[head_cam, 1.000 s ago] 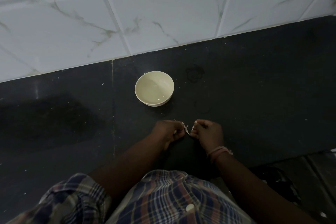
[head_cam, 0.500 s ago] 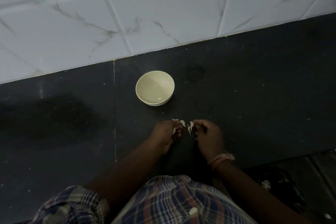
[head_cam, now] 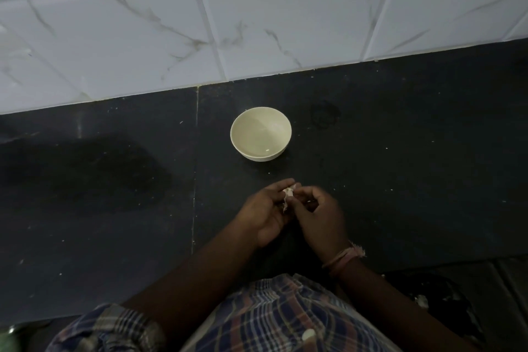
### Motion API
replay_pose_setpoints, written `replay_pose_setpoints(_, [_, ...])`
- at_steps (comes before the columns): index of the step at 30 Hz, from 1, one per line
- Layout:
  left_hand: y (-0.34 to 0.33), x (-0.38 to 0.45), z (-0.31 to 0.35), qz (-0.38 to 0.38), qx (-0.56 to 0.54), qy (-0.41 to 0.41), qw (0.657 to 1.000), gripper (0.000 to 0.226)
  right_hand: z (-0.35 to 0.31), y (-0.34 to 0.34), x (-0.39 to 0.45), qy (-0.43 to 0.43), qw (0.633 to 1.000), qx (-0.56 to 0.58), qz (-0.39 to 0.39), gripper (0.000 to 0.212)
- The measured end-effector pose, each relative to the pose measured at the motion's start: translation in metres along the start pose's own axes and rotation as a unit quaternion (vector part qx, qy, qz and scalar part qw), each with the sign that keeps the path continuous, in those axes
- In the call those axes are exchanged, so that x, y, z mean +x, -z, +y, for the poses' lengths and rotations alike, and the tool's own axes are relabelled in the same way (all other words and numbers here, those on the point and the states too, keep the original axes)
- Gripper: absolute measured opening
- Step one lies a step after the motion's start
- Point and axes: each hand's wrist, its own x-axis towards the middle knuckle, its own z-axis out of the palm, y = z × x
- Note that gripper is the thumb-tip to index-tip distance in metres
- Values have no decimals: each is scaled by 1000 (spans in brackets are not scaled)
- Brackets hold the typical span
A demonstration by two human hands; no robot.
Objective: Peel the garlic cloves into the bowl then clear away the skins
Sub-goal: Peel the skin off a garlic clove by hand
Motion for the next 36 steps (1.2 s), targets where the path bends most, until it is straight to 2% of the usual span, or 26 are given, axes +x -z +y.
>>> replay_pose_setpoints(7, [20,-19,-1,-38,46,-56,997,36,-15,-6,-12,-46,988,147,-12,10])
replay_pose_setpoints(13, [25,-27,-5,-28,98,-129,986,32,-22,-3,-15,-20,994,102,-38,9])
replay_pose_setpoints(19, [26,-30,-4,9,81,-169,982,27,-26,-2,-16,33,998,46,-14,9])
replay_pose_setpoints(30, [31,-31,-8,37,107,-223,968,23,-40,-2,-15,-15,983,175,-60,13])
replay_pose_setpoints(36, [31,-33,-7,53,173,-255,950,23,-40,-7,-14,-57,978,197,-42,19])
